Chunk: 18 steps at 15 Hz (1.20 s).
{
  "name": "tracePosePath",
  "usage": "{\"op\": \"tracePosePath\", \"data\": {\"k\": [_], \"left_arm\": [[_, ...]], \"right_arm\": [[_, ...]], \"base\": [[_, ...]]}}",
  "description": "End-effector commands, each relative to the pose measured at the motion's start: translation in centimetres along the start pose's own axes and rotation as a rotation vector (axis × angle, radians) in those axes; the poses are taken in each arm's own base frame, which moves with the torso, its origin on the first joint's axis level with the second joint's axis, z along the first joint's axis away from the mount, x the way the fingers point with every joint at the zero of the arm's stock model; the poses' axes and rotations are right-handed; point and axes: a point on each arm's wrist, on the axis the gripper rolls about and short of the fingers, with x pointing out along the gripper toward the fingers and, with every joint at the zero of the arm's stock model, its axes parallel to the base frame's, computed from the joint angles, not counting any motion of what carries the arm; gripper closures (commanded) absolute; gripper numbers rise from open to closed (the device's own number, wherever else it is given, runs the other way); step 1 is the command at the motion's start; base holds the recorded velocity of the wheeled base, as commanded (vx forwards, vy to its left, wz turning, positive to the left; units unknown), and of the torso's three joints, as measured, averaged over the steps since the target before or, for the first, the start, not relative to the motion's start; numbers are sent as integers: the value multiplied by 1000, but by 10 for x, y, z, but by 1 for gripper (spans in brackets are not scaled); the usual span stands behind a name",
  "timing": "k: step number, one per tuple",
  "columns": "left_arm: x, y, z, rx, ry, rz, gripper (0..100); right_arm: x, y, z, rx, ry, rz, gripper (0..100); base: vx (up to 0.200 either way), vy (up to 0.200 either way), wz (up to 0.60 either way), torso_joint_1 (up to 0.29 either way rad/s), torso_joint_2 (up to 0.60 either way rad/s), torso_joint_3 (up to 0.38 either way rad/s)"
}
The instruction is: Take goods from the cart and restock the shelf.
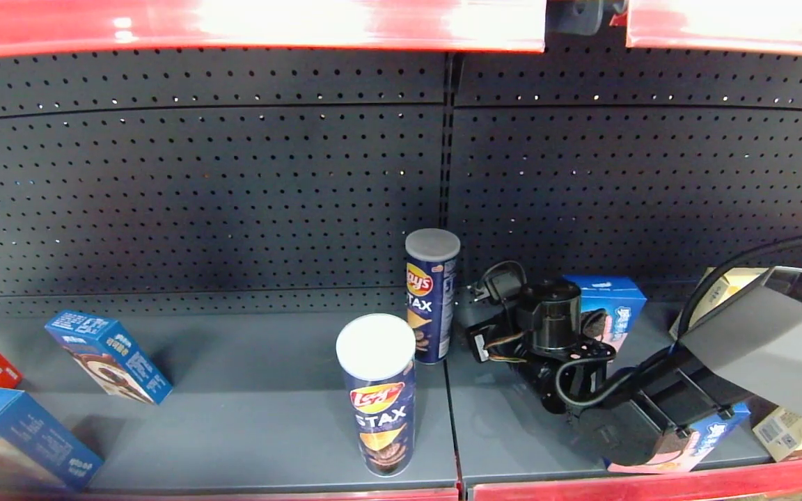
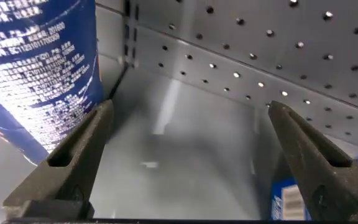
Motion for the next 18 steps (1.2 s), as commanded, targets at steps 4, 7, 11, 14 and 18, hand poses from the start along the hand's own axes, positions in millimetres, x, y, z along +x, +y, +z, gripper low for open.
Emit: {"op": "tracePosePath", "data": {"k": [4, 7, 11, 14, 18], "left_arm": [[0, 0, 0, -1, 0, 0, 0], [0, 0, 0, 1, 0, 0, 0], [0, 0, 0, 1, 0, 0, 0], [0, 0, 0, -1, 0, 0, 0], [0, 0, 0, 1, 2, -1, 0]], "right_arm": [[0, 7, 1, -2, -11, 38, 0], [-1, 9, 1, -2, -14, 43, 0], [-11, 1, 19, 8, -63, 34, 0], [-37, -15, 58, 22, -163, 22, 0], [-80, -63, 90, 55, -246, -73, 0]], "base": [[0, 0, 0, 0, 0, 0], [0, 0, 0, 0, 0, 0], [0, 0, 0, 0, 0, 0], [0, 0, 0, 0, 0, 0], [0, 0, 0, 0, 0, 0]]}}
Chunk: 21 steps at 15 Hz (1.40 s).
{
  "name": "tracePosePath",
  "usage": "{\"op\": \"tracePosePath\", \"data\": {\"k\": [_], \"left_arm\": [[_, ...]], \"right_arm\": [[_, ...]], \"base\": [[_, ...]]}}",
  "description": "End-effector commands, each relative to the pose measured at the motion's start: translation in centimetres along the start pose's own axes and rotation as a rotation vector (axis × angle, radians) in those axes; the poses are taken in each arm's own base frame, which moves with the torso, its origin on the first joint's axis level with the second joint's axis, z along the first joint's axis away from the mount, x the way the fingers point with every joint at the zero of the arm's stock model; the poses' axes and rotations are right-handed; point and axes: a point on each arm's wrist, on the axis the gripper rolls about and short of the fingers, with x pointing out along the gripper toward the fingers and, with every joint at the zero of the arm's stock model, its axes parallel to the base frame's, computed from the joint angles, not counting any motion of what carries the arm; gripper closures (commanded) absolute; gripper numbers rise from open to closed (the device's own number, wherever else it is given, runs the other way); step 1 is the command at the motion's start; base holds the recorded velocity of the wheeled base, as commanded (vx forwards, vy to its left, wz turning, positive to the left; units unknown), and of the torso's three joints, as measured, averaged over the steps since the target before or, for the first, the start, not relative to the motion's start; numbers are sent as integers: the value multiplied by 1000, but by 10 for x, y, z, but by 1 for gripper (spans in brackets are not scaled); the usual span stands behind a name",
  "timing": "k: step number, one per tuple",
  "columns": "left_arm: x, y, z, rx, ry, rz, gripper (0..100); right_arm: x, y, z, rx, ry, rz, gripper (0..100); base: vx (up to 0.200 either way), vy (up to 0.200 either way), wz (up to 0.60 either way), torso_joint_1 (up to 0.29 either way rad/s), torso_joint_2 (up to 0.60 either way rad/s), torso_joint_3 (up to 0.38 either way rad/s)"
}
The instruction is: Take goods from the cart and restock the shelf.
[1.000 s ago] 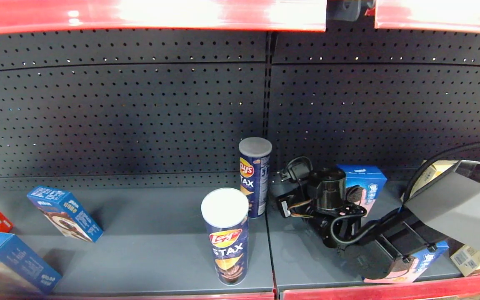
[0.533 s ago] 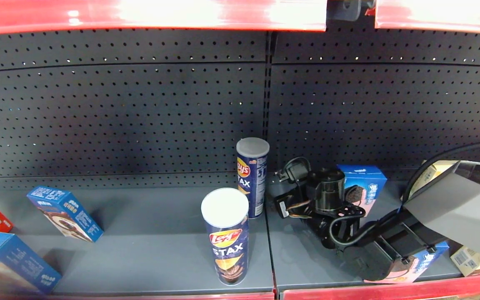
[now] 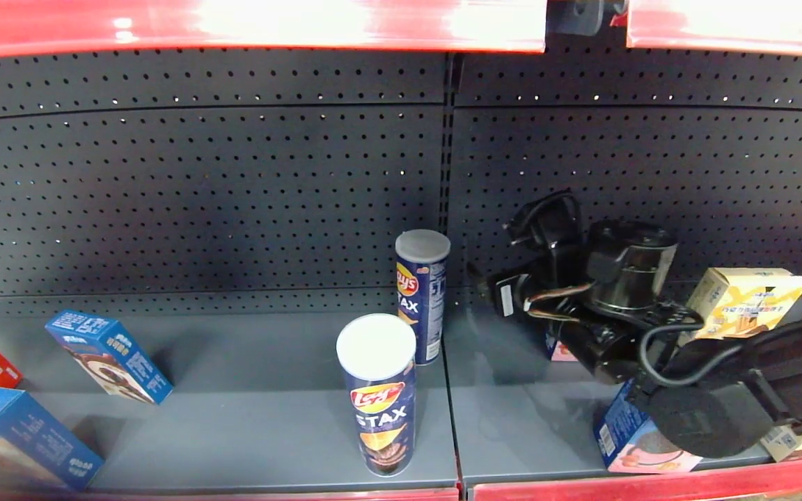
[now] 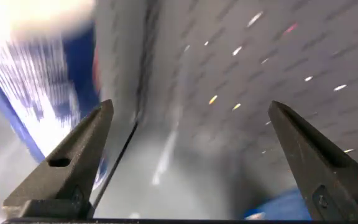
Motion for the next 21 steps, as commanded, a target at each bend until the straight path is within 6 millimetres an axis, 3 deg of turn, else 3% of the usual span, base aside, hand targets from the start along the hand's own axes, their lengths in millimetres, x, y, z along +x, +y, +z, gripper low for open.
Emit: {"op": "tracePosePath", "data": {"k": [1, 3, 4, 5, 6, 7, 8, 10, 11, 12, 16, 19, 21], "left_arm": [[0, 0, 0, -1, 0, 1, 0], [0, 0, 0, -3, 0, 1, 0], [0, 0, 0, -1, 2, 1, 0], [0, 0, 0, -1, 2, 1, 0], [0, 0, 0, -1, 2, 1, 0], [0, 0, 0, -1, 2, 1, 0], [0, 0, 0, -1, 2, 1, 0], [0, 0, 0, -1, 2, 1, 0], [0, 0, 0, -1, 2, 1, 0], [0, 0, 0, -1, 2, 1, 0], [0, 0, 0, -1, 2, 1, 0], [0, 0, 0, -1, 2, 1, 0], [0, 0, 0, -1, 2, 1, 0]], "right_arm": [[-31, -56, 17, 16, -40, -117, 0], [-41, -80, 25, 25, -70, -185, 0], [-56, -106, 39, 37, -112, -262, 0], [-56, -106, 39, 37, -112, -262, 0], [-89, -135, 50, 38, -133, -352, 0], [-101, -142, 52, 37, -136, -376, 0], [-138, -161, 54, 32, -133, -444, 0], [-180, -169, 40, 10, -135, -459, 0], [-200, -168, 26, 0, -126, -452, 0], [-234, -161, 1, -14, -112, -439, 0], [-295, -139, -57, 50, -68, -484, 0], [-317, -122, -80, 107, -70, -335, 0], [-324, -117, -88, 121, -45, -333, 0]], "base": [[0, 0, 0, 0, 0, 0], [0, 0, 0, 0, 0, 0], [0, 0, 0, 0, 0, 0], [0, 0, 0, 0, 0, 0], [0, 0, 0, 0, 0, 0], [0, 0, 0, 0, 0, 0], [0, 0, 0, 0, 0, 0], [0, 0, 0, 0, 0, 0], [0, 0, 0, 0, 0, 0], [0, 0, 0, 0, 0, 0], [0, 0, 0, 0, 0, 0], [0, 0, 0, 0, 0, 0], [0, 0, 0, 0, 0, 0]]}}
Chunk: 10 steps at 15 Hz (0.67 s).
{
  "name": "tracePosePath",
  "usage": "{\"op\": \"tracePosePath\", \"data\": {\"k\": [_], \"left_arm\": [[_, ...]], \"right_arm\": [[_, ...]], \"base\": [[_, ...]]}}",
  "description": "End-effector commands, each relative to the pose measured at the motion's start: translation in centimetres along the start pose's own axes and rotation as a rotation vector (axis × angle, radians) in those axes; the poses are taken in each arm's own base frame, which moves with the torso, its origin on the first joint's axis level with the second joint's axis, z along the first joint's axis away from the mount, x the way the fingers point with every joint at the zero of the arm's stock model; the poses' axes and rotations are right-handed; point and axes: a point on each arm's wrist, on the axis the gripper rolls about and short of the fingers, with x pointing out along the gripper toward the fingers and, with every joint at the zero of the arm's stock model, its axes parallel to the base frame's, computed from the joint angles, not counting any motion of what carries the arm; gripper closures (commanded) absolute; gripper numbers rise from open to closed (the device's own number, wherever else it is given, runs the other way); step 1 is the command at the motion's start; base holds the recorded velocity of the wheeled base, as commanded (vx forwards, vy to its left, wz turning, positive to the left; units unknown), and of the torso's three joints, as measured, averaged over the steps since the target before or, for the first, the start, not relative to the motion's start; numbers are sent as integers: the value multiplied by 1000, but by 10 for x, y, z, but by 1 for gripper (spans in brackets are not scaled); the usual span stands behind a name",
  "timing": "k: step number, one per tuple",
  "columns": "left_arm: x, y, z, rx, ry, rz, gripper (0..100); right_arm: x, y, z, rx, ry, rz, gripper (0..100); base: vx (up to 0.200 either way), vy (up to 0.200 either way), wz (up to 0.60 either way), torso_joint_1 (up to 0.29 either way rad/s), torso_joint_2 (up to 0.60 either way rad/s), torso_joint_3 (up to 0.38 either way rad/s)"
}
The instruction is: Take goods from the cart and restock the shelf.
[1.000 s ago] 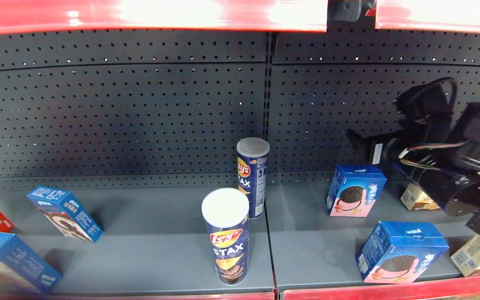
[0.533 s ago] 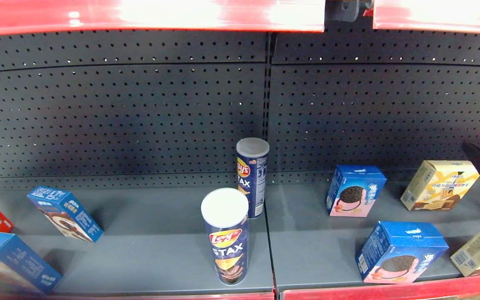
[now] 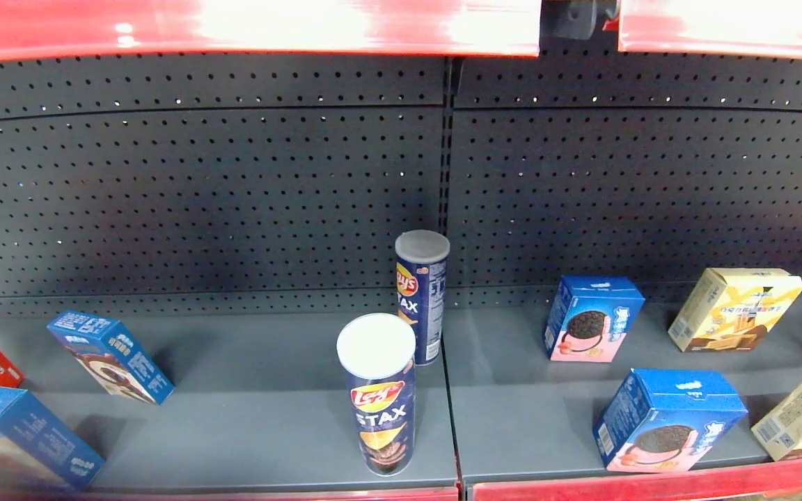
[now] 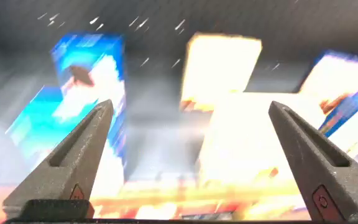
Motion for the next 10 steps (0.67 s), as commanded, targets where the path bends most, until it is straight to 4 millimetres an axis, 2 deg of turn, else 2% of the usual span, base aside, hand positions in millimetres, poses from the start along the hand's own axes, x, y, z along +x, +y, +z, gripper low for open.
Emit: {"op": "tracePosePath", "data": {"k": [1, 4, 10], "left_arm": [[0, 0, 0, 0, 0, -1, 0], [0, 0, 0, 0, 2, 1, 0], [0, 0, 0, -2, 0, 1, 0]], "right_arm": [[-27, 5, -21, 14, -46, -20, 0], [-38, 5, -44, 25, 58, -23, 0], [-46, 1, -47, 29, -22, 42, 0]], "base": [[0, 0, 0, 0, 0, 0], [0, 0, 0, 0, 0, 0], [0, 0, 0, 0, 0, 0]]}}
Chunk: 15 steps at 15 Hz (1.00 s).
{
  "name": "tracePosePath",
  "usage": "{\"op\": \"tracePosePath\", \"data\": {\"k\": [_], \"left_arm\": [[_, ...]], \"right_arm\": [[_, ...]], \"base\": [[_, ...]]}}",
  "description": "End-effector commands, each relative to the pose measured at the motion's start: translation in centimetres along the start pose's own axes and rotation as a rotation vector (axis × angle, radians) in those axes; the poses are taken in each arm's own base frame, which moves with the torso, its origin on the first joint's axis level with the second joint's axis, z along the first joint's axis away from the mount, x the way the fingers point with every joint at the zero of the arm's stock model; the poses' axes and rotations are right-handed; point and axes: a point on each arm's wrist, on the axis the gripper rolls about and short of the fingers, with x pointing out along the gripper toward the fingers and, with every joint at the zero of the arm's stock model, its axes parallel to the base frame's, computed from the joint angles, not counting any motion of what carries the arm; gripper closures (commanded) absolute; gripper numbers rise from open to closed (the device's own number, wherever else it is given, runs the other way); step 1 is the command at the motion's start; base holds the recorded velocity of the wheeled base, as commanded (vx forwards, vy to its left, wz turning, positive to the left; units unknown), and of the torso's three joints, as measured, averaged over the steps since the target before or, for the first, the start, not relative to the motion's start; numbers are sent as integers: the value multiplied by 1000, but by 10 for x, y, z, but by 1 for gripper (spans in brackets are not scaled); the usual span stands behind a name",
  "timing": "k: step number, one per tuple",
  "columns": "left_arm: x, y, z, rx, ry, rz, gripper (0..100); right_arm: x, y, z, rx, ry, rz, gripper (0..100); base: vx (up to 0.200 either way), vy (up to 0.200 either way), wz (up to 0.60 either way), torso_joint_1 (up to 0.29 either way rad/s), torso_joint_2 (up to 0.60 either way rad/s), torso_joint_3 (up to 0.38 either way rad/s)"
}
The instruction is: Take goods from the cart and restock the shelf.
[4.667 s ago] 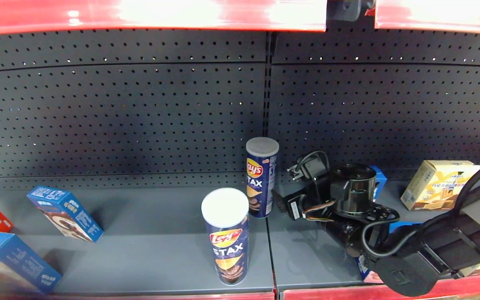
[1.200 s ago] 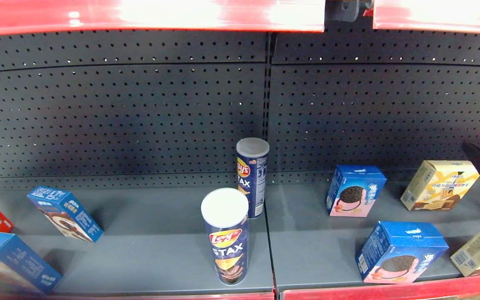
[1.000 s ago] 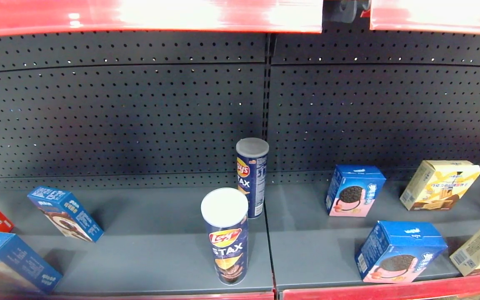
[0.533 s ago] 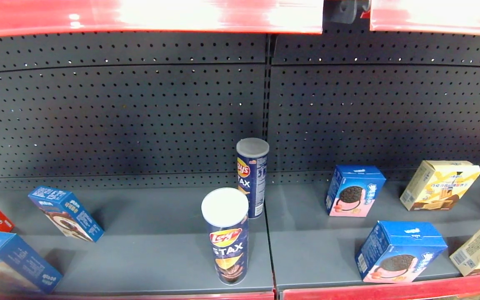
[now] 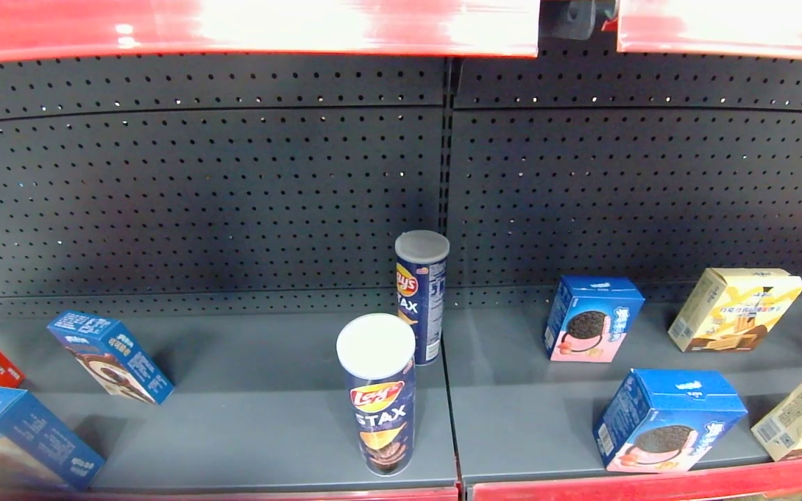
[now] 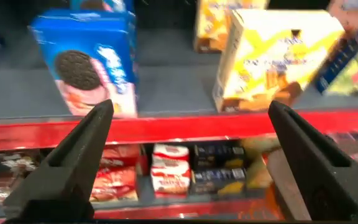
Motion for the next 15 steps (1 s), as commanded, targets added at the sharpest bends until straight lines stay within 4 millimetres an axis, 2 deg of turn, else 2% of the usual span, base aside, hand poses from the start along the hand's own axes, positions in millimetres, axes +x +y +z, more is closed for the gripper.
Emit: {"op": "tracePosePath", "data": {"k": [1, 3, 6, 12, 13, 14, 15], "left_arm": [[0, 0, 0, 1, 0, 1, 0], [0, 0, 0, 1, 0, 1, 0], [0, 0, 0, 1, 2, 1, 0], [0, 0, 0, 25, -2, -10, 0], [0, 0, 2, 43, -11, -76, 0], [-1, 1, 20, 61, -34, -195, 0], [6, 1, 45, 66, 8, -251, 0]], "right_arm": [[-3, 0, 0, 49, -37, 11, 0], [-3, 1, 0, 115, -37, 55, 0], [-3, 4, 0, 69, -39, 180, 0], [-3, 4, 0, 20, -42, 182, 0], [-3, 4, 0, 20, -42, 187, 0], [-4, 4, 0, 18, -42, 196, 0], [-4, 4, 0, 16, -40, 199, 0]], "base": [[0, 0, 0, 0, 0, 0], [0, 0, 0, 0, 0, 0], [0, 0, 0, 0, 0, 0], [0, 0, 0, 0, 0, 0], [0, 0, 0, 0, 0, 0], [0, 0, 0, 0, 0, 0], [0, 0, 0, 0, 0, 0]]}}
